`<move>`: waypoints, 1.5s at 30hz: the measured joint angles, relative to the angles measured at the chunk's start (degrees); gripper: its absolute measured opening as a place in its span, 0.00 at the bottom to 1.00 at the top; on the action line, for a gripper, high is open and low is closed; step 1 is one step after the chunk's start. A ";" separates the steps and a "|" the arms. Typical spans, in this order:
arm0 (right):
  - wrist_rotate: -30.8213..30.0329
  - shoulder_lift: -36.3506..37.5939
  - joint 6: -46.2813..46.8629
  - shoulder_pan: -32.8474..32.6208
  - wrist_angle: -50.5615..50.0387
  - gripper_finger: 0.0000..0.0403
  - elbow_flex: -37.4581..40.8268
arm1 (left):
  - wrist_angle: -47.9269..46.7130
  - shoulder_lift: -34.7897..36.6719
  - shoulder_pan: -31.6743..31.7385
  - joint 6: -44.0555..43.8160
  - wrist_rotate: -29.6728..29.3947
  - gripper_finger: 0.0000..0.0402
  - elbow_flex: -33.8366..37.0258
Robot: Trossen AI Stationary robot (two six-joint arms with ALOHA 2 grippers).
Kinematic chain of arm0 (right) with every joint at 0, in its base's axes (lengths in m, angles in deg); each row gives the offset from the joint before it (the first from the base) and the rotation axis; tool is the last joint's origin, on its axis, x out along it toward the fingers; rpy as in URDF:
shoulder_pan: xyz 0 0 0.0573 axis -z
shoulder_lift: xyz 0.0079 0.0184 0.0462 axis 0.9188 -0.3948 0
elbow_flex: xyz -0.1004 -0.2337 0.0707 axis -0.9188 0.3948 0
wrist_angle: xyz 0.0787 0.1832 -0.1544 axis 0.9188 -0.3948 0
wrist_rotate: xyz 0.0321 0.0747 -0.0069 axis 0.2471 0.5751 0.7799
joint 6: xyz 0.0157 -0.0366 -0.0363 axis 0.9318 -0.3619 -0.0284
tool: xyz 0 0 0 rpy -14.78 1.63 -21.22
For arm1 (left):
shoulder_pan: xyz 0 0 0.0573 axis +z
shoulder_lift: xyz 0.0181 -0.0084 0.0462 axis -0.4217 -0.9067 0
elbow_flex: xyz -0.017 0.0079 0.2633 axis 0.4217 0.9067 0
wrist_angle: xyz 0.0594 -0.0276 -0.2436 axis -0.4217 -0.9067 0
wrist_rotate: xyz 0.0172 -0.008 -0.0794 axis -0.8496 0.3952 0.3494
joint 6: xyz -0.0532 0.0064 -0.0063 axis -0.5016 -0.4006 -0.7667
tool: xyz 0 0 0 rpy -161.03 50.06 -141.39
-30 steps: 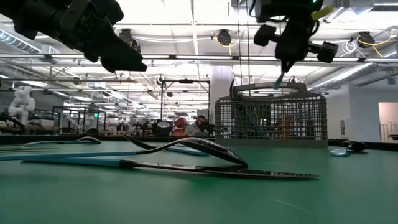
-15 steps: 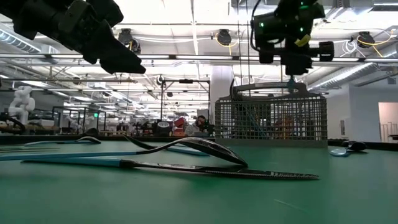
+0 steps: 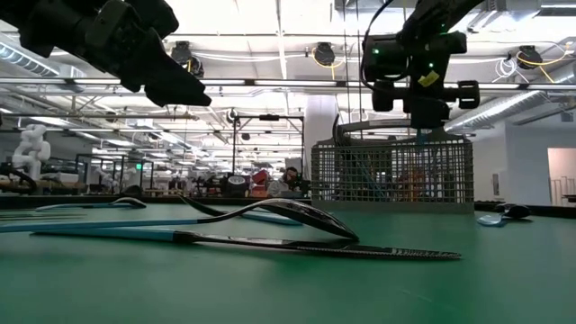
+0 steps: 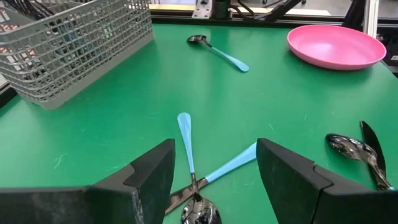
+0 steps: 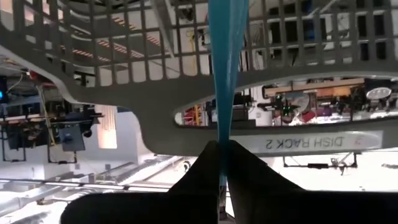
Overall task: Sort silverware
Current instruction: Put the blue spoon into the silverware basket
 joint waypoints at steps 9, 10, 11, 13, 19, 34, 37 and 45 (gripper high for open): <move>9.71 0.01 -5.32 0.00 0.82 0.08 0.02 | -0.07 0.00 0.00 -0.04 -0.23 0.57 0.00; 10.65 0.00 -5.34 0.00 1.07 0.09 0.02 | -0.07 0.00 0.00 -0.04 -0.22 0.57 0.00; 11.01 0.00 -5.34 -0.02 1.14 0.10 0.02 | -0.09 0.00 0.00 -0.04 -0.22 0.57 0.00; 11.12 0.02 -5.70 -0.04 1.34 0.13 0.02 | -0.11 0.00 0.00 -0.04 -0.24 0.57 0.00; 10.41 0.02 -5.75 -0.02 1.49 0.21 0.02 | -0.17 0.00 0.00 -0.04 -0.22 0.57 0.00; 4.15 0.31 -2.55 -8.04 1.26 0.19 -1.13 | 1.12 0.00 0.00 -0.44 -0.13 0.57 0.00; 4.13 0.31 -1.03 -11.50 1.63 0.19 -3.86 | 1.50 0.00 0.00 -0.46 0.09 0.57 0.00; 17.33 0.31 8.24 -23.13 23.77 0.19 -8.28 | 4.37 0.00 -0.31 -0.46 2.90 0.57 -0.02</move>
